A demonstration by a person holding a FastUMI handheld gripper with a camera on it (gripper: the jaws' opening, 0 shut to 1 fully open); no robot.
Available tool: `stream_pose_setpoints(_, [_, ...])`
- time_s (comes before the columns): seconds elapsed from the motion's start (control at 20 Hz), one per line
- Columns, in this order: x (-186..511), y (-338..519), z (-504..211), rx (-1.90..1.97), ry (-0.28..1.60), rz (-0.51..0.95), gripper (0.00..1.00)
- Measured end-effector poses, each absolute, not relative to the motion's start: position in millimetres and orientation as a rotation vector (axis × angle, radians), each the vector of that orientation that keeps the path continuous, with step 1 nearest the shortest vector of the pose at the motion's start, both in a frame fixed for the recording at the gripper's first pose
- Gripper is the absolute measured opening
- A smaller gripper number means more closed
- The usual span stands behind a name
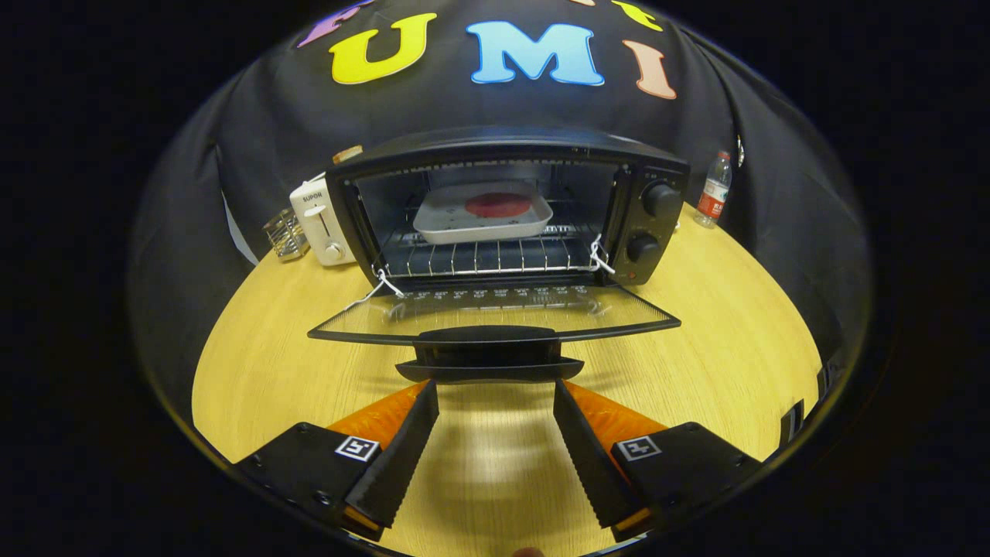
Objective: Open the toaster oven, put the food inside, and close the toaster oven door.
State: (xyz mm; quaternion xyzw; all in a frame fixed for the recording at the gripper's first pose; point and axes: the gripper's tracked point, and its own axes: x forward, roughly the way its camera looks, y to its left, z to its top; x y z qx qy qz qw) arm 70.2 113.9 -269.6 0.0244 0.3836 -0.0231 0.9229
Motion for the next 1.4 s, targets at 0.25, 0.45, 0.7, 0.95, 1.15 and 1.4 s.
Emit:
stream_pose_setpoints(0.25, [75, 114, -257, 0.05, 0.739, -0.056, 0.96])
stream_pose_setpoints(0.45, [83, 115, -243, 0.067, 0.686, -0.061, 0.96])
stream_pose_setpoints(0.7, [98, 114, -209, 0.072, 0.597, -0.053, 0.96])
stream_pose_setpoints(0.95, [110, 112, -152, 0.075, 0.472, -0.022, 0.96])
stream_pose_setpoints(1.15, [97, 107, -115, 0.033, 0.377, 0.011, 0.96])
stream_pose_setpoints(1.4, [55, 84, -68, 0.019, 0.274, 0.018, 0.96])
